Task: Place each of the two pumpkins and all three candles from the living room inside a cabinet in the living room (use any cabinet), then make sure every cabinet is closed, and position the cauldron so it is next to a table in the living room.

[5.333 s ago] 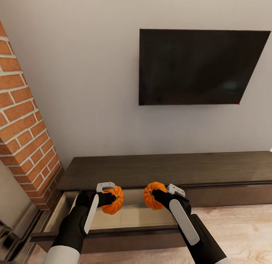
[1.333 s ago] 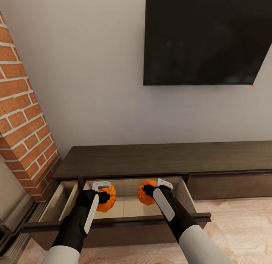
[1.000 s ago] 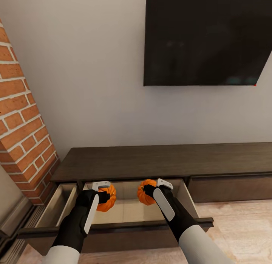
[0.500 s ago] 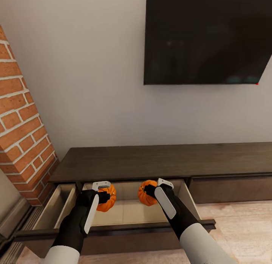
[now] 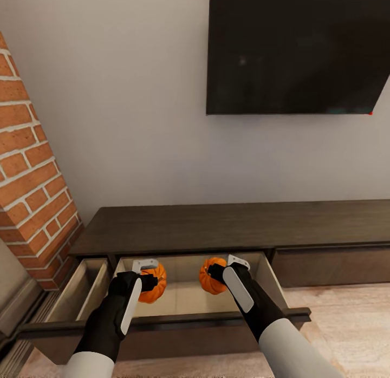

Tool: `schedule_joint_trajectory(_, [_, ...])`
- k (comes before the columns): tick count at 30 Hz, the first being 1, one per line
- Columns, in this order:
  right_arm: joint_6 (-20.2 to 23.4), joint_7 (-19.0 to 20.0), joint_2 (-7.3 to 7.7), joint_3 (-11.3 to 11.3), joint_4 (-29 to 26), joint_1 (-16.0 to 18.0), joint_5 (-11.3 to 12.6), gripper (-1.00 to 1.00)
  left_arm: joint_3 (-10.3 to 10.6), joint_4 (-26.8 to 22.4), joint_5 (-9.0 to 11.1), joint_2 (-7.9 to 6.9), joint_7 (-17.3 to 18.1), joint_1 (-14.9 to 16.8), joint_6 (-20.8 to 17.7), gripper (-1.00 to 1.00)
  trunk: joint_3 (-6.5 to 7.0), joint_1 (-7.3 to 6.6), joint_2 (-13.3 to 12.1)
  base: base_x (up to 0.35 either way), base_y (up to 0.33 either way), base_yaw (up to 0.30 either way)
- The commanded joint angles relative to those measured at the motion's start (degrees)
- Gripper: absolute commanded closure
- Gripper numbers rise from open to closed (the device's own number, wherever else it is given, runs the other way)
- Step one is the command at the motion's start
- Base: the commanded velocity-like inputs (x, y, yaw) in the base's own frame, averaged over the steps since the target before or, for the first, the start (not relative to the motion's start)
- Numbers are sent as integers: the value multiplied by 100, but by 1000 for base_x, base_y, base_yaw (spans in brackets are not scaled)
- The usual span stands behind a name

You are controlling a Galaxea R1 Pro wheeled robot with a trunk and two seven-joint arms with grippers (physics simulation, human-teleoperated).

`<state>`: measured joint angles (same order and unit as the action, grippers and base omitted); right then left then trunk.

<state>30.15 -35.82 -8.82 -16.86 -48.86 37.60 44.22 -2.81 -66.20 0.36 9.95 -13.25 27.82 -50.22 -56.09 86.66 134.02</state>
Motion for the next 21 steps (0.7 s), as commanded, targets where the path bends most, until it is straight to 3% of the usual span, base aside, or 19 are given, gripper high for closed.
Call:
schedule_joint_trajectory(1, [-7,-49,3,-16,-9,4,41,100,-9,-7,8,5,-2,4,-22,100,-24,21,44,0,0,0])
schedule_joint_trajectory(16, [1,-39,20,-19,23,2,36,100,-9,-7,9,5,2,4,-10,100,-293,351,646,0,0,0])
schedule_joint_trajectory(21, [0,-39,21,-19,32,2,34,100,-9,-7,8,5,6,4,-4,100,-293,351,646,0,0,0])
